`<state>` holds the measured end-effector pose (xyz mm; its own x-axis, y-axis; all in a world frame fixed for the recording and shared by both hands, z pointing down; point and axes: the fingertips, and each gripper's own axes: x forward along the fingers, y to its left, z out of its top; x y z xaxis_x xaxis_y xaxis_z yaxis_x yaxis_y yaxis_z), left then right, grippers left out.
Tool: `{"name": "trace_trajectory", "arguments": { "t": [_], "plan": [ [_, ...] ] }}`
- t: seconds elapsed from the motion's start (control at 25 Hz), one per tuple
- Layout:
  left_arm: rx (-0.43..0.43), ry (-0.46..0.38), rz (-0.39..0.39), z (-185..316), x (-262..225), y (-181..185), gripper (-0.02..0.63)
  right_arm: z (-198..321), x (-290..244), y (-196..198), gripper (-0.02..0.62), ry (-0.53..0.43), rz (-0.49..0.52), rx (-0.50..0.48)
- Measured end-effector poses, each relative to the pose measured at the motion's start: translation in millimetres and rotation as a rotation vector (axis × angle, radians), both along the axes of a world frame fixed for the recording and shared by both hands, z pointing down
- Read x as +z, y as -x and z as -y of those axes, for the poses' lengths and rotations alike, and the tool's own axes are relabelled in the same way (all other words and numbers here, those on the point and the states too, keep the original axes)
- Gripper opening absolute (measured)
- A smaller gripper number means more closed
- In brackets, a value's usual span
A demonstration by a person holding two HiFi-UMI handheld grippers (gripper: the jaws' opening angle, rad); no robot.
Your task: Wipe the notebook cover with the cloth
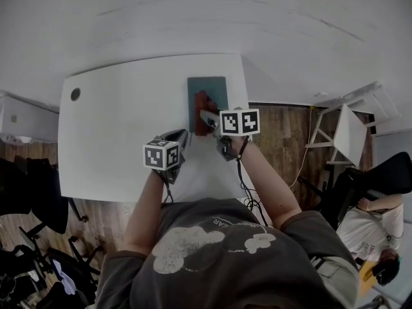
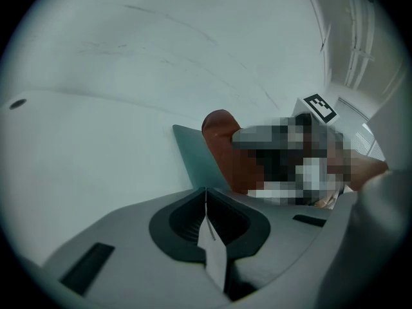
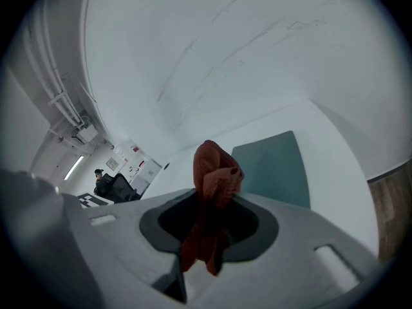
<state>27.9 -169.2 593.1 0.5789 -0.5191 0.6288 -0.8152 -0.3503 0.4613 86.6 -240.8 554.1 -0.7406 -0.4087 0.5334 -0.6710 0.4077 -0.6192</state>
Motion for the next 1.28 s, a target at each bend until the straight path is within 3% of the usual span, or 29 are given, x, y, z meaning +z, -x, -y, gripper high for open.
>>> {"name": "trace_trajectory", "arguments": {
  "t": [0.24,0.52,1.28],
  "plan": [
    [-0.013,0.015,0.015,-6,4,12,0.0,-17,13,33,0.107,0.02,-0.016,-0.054],
    [-0.007,0.023,0.023,-8,8,18,0.0,-22,28,35,0.107,0.008,-0.082,-0.066],
    [0.09,0.041,0.037,19,23,-25,0.0,-12,39,-19,0.107,0.04,-0.093,-0.009]
  ]
}}
